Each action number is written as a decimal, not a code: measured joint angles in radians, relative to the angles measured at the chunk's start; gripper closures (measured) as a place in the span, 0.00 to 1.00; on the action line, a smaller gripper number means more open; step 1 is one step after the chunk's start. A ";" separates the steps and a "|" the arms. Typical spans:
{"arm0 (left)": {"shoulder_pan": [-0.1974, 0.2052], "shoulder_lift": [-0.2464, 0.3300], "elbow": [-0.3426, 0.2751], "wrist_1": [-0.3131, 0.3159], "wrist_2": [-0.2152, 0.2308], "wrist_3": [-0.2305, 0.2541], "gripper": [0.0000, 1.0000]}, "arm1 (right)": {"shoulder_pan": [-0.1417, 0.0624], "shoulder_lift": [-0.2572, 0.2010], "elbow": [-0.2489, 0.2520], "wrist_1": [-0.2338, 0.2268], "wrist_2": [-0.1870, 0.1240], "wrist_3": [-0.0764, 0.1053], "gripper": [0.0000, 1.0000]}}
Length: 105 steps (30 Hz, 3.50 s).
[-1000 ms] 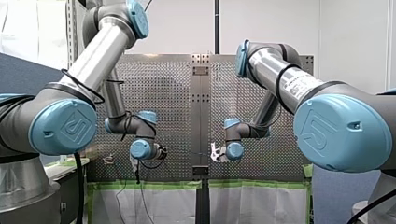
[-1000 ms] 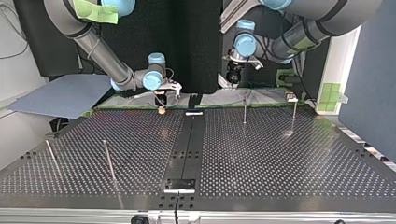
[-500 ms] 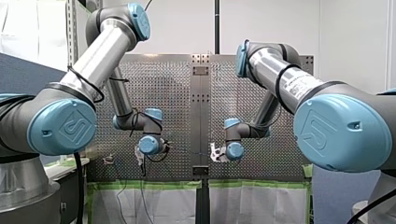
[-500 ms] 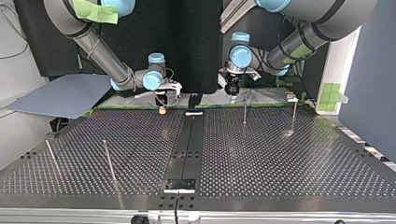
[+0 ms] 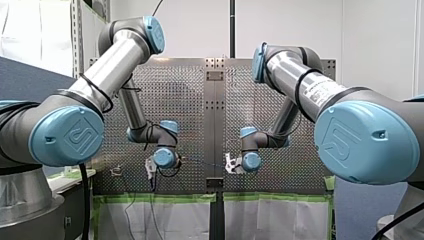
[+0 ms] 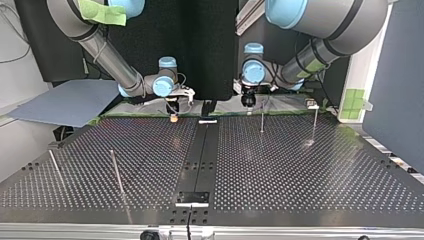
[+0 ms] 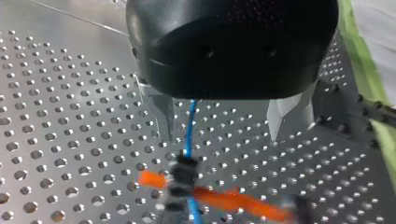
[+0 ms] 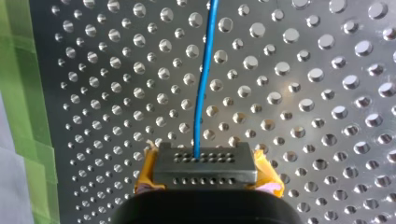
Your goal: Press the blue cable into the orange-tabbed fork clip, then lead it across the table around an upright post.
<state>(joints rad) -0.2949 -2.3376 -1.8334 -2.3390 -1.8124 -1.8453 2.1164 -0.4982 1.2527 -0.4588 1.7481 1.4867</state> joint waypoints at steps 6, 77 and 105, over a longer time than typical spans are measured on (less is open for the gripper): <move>0.000 -0.002 0.037 -0.002 -0.008 0.002 0.00 | 0.000 0.000 0.000 0.001 -0.001 -0.001 1.00; -0.124 0.261 0.045 -0.140 0.038 0.007 1.00 | 0.043 -0.301 0.001 0.200 0.004 0.002 1.00; -0.119 0.418 0.161 -0.276 0.041 -0.012 1.00 | 0.053 -0.556 -0.007 0.241 -0.016 0.005 1.00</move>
<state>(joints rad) -0.4135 -1.9193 -1.6723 -2.6154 -1.7713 -1.8576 2.1692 -1.0539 1.2462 -0.2178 1.7322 1.4917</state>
